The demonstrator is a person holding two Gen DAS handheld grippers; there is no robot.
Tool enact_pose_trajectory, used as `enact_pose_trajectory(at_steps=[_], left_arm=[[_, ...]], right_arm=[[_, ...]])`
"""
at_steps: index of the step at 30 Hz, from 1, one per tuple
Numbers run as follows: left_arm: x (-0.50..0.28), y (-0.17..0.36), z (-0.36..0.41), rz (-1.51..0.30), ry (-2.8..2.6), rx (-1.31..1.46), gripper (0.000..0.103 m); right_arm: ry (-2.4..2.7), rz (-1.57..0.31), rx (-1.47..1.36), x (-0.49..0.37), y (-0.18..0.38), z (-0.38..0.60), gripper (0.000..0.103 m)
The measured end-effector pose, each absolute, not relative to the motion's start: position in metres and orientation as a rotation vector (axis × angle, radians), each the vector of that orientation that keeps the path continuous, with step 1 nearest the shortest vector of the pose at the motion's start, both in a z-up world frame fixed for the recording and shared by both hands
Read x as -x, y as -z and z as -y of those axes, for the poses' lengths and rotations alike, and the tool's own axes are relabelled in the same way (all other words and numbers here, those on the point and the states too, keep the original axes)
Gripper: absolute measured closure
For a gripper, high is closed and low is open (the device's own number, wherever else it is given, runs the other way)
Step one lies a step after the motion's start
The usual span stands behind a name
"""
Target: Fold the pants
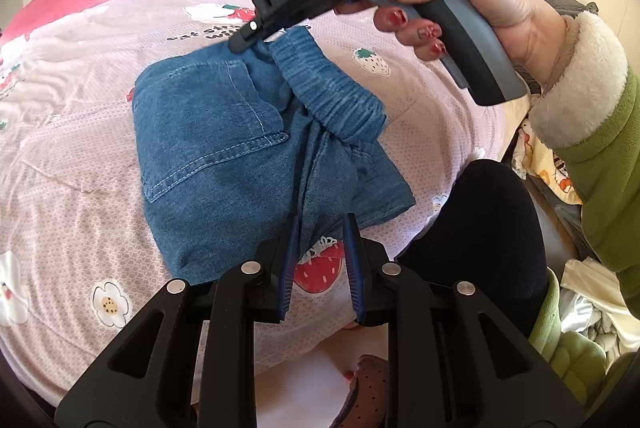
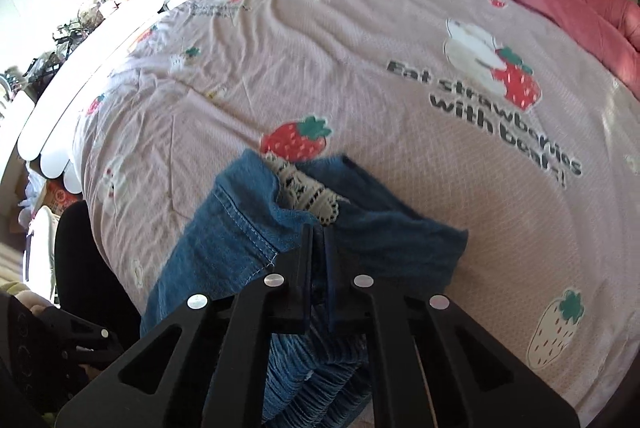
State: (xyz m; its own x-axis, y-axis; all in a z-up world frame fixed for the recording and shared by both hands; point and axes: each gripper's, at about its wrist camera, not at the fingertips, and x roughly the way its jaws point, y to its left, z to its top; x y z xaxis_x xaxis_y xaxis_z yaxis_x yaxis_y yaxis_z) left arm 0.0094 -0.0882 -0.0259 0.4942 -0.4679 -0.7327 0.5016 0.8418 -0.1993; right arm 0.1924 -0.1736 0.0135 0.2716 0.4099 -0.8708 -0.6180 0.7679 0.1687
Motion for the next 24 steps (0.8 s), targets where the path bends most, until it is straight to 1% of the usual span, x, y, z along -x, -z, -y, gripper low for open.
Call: enact_pose_trajectory(at_steps=[12,14,17,18,20,21,22,24], left_arm=[[-0.010,0.029,0.089,-0.879,0.586,-0.044,0.088],[-0.010,0.031,0.088,-0.884,0.586,-0.041,0.088],[-0.011,0.031,0.088,-0.886,0.587,-0.041,0.088],[-0.011,0.032,0.088,-0.886,0.588,-0.039,0.088],[-0.011,0.032,0.087,-0.887,0.588,-0.036,0.088],[-0.011,0.032,0.087,-0.886,0.589,-0.035,0.088],[-0.011,0.032,0.087,-0.887,0.589,-0.035,0.088],[-0.012,0.033,0.087,-0.886,0.590,-0.034,0.088]], right_arm=[[-0.639,-1.117,0.262,-0.197,0.011,0.178,0.099],[-0.645,-1.119,0.245,-0.194,0.010,0.180,0.098],[-0.662,-1.090,0.149,-0.189,-0.005,0.193,0.097],[-0.666,-1.070,0.135,-0.185,-0.012,0.196,0.095],[-0.683,-1.021,0.097,-0.174,-0.027,0.205,0.087],[-0.693,-0.995,0.077,-0.166,-0.035,0.210,0.081],[-0.705,-0.971,0.060,-0.157,-0.043,0.215,0.077],[-0.733,-0.944,0.031,-0.138,-0.051,0.223,0.077]])
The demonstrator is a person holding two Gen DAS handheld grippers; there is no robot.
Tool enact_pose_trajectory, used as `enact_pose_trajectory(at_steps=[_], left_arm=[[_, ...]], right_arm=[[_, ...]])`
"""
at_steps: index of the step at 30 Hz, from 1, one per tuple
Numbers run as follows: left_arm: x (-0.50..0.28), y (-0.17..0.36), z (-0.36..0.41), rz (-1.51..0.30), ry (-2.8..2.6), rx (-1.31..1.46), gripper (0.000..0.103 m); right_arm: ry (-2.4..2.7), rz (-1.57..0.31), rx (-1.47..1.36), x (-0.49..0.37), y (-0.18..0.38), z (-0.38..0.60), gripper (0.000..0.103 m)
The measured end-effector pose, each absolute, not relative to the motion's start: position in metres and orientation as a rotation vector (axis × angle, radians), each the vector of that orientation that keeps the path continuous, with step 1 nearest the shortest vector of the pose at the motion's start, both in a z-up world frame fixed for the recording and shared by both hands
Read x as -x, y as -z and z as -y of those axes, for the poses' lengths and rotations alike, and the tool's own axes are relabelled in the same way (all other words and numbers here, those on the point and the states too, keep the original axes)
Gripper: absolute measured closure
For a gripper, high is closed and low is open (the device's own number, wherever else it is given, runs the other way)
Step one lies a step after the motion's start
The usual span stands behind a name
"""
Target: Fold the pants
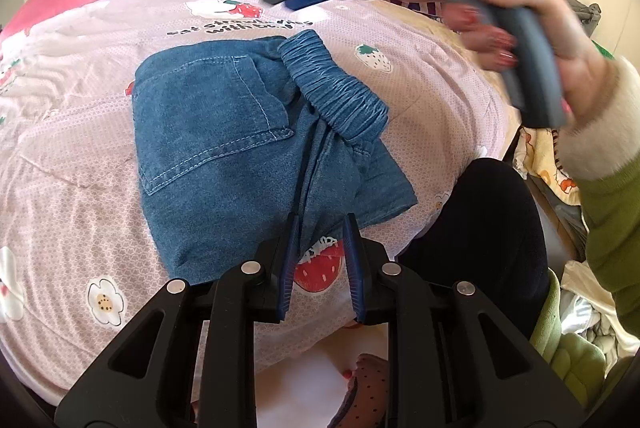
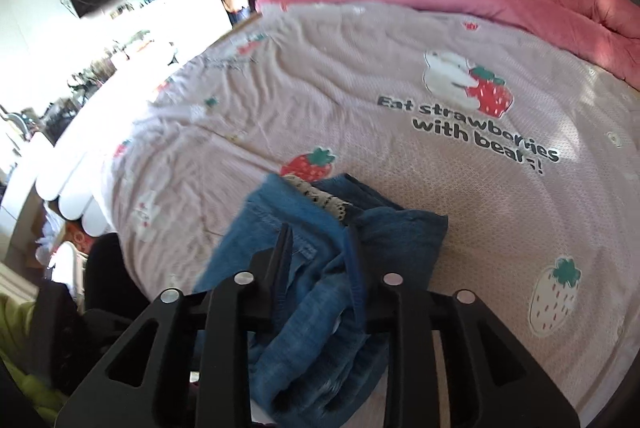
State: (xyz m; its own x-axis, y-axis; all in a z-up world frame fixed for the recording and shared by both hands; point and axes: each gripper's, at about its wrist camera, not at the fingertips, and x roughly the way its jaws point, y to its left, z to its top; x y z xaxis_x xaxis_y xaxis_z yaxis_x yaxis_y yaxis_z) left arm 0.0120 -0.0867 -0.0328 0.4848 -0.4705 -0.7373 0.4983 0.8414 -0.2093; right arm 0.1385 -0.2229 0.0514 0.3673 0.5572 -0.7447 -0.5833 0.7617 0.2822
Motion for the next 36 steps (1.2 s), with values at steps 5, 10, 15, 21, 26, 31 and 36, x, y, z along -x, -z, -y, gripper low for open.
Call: enact_pose_trajectory(at_steps=[5,10,15,21,26,31,36], left_arm=[[-0.013,0.031,0.083,-0.885,0.596,-0.014,0.088],[-0.011,0.026,0.076,-0.882,0.597,0.000,0.088],[-0.005,0.020,0.069,-0.883,0.601,0.008,0.074],[0.007,0.009,0.061,-0.870,0.601,0.000,0.066],[0.013,-0.002,0.039,-0.845,0.552,0.025,0.062],[0.003,-0.003,0.009,-0.853,0.468,0.073,0.062],[-0.005,-0.005,-0.004,-0.853,0.428,0.091,0.062]], right_arm=[[-0.750,-0.922,0.026,-0.106,-0.055,0.232,0.077],[-0.718,-0.923,-0.018,-0.095,-0.049,0.249,0.077],[-0.724,-0.920,-0.013,-0.082,-0.044,0.251,0.076],[-0.778,-0.924,0.023,-0.065,-0.038,0.234,0.075],[-0.722,-0.972,0.114,-0.060,-0.020,0.230,0.076],[-0.686,-1.012,0.120,-0.057,-0.004,0.239,0.076],[-0.669,-1.024,0.124,-0.056,0.002,0.242,0.076]])
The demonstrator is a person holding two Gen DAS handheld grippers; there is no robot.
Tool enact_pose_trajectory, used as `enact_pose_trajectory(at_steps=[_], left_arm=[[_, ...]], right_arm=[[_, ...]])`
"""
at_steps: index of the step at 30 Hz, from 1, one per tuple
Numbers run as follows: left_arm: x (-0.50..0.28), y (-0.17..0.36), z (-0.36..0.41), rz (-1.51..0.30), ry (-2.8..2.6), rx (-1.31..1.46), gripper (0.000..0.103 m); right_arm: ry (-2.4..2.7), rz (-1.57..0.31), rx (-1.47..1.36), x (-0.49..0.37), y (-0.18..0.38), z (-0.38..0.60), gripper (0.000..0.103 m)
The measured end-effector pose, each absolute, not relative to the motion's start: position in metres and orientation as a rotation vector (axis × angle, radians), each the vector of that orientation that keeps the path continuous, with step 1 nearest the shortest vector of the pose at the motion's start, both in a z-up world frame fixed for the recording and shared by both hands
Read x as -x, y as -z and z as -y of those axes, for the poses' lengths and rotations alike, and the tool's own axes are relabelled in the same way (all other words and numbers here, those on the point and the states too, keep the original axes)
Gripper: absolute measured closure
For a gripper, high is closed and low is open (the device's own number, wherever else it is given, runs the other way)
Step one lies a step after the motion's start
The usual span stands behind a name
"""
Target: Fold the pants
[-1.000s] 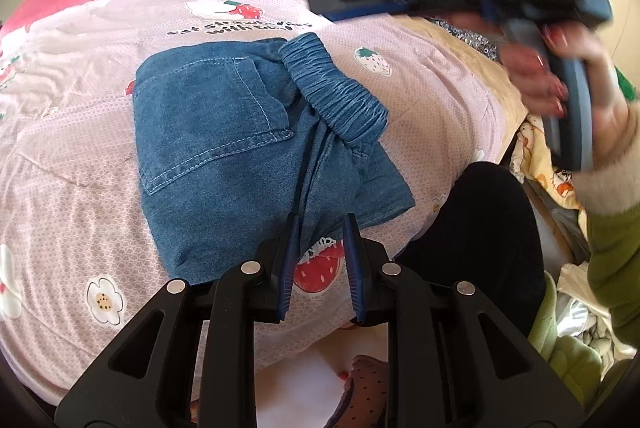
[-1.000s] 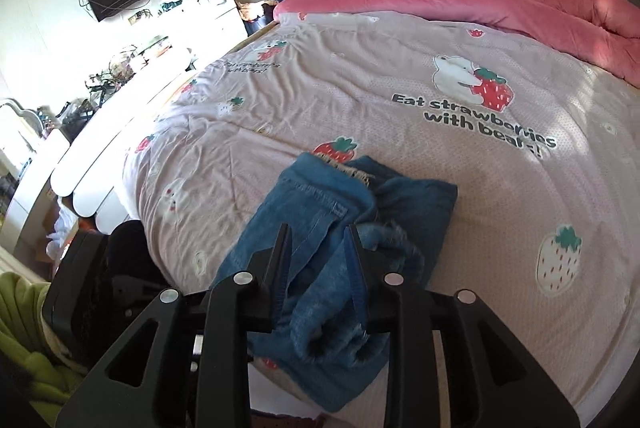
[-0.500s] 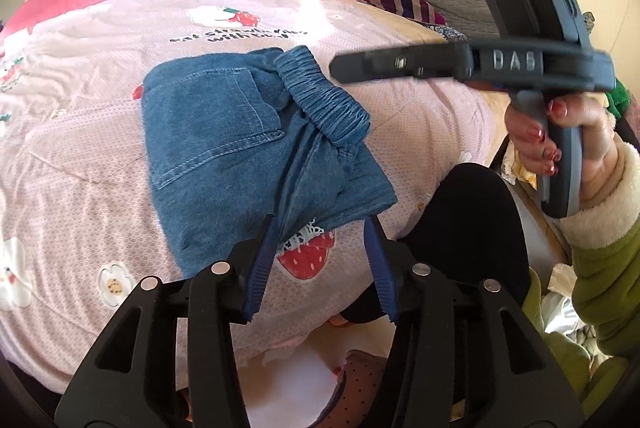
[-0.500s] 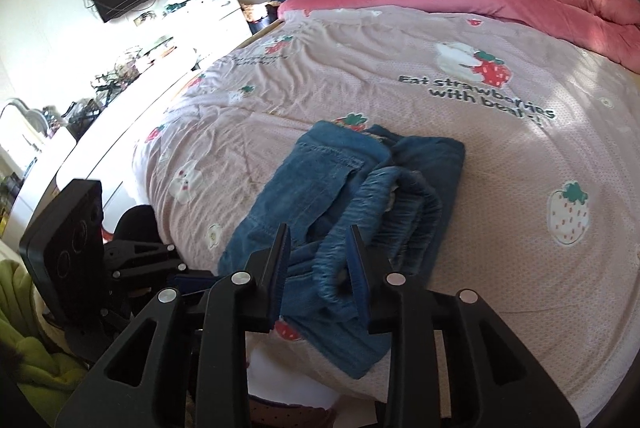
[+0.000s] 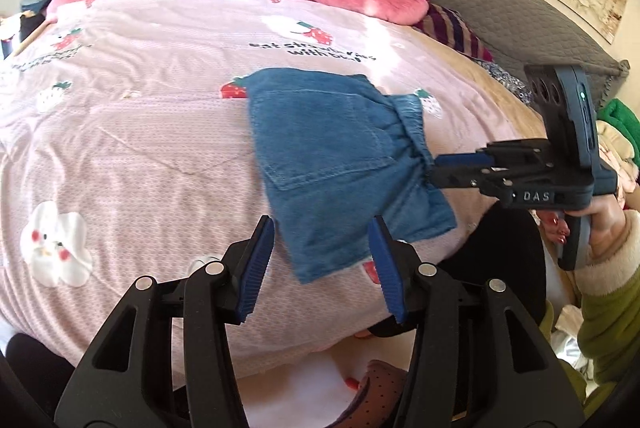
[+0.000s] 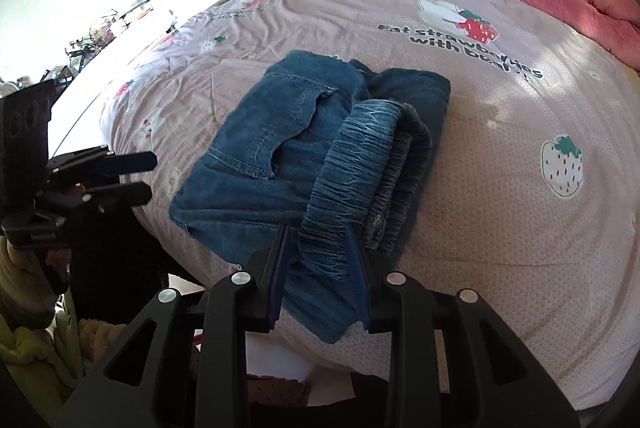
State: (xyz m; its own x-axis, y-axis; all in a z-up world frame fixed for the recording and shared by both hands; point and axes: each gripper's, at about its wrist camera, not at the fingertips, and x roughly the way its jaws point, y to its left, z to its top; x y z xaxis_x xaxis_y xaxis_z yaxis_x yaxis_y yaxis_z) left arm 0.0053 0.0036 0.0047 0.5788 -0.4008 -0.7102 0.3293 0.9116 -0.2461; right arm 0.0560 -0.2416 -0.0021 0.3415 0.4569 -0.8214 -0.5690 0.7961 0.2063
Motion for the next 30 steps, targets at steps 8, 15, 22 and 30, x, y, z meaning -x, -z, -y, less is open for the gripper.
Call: enact_pose_trajectory(at_steps=[8,15,22,30], left_arm=[[-0.022,-0.022,-0.004,-0.823,0.404,0.064,0.050],[-0.043,-0.037,0.006,-0.806,0.389,0.039,0.036],[-0.054,-0.040,0.014,-0.814,0.382,0.032,0.027],[-0.059,-0.041,0.024,-0.816,0.387,0.030,0.013]], right_arm=[[-0.708,-0.922,0.013,-0.049,-0.028,0.255,0.054],[-0.632,-0.864,-0.031,-0.054,-0.044,0.273,0.033],[-0.575,-0.840,-0.067,-0.059,-0.043,0.284,0.021],[-0.532,-0.818,-0.099,-0.060,-0.045,0.292,0.011]])
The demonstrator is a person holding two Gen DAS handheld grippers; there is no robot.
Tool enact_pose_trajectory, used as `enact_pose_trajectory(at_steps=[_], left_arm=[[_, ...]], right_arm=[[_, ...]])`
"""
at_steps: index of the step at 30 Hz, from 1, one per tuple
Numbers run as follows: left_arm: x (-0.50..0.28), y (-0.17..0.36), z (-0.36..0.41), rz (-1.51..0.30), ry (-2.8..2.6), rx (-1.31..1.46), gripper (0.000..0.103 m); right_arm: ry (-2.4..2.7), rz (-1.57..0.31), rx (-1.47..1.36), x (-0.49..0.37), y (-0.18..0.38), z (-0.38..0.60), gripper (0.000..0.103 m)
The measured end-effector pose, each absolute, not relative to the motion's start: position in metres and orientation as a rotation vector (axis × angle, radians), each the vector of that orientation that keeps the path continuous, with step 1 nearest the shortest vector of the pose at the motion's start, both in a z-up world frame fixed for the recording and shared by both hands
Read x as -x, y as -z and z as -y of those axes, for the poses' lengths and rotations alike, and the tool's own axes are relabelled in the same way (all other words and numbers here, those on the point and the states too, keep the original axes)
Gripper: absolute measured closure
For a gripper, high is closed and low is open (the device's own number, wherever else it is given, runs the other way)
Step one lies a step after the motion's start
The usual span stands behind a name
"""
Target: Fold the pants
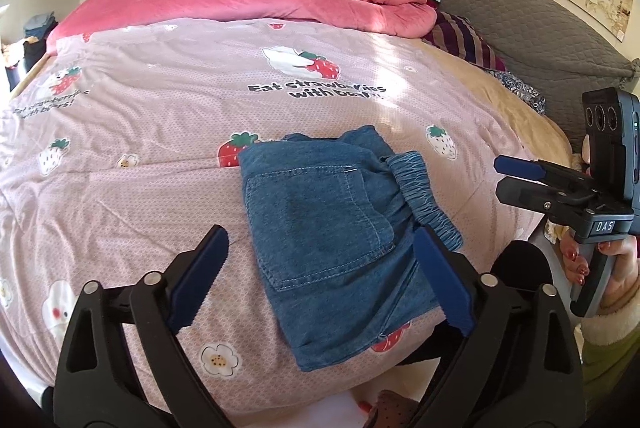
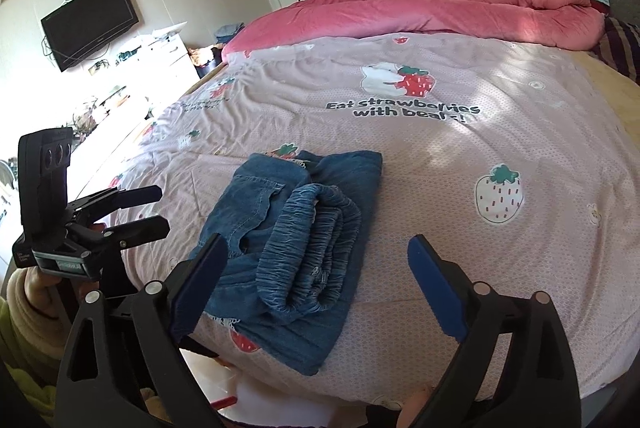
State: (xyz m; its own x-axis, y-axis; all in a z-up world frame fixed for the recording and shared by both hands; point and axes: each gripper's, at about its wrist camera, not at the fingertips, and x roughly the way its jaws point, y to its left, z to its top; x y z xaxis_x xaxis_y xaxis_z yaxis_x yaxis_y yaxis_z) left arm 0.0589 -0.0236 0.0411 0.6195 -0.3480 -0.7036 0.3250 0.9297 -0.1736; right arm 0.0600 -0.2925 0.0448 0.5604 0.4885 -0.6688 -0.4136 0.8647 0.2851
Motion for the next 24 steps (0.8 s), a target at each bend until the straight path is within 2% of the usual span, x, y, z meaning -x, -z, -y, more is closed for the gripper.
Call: enact_pose_trajectory(at_steps=[3,24], left_arm=[[-0.061,-0.040,0.025,-0.820,0.386,0.028,0.010],[-0.076,-0.009,0.025,-0.897,0.357,0.040,0.010]], right_arm=[[-0.520,-0.818,-0.103,-0.060,-0.045,0.295,0.009],[-0.516,-0.879,-0.103,-0.074,-0.020,0.282,0.006]])
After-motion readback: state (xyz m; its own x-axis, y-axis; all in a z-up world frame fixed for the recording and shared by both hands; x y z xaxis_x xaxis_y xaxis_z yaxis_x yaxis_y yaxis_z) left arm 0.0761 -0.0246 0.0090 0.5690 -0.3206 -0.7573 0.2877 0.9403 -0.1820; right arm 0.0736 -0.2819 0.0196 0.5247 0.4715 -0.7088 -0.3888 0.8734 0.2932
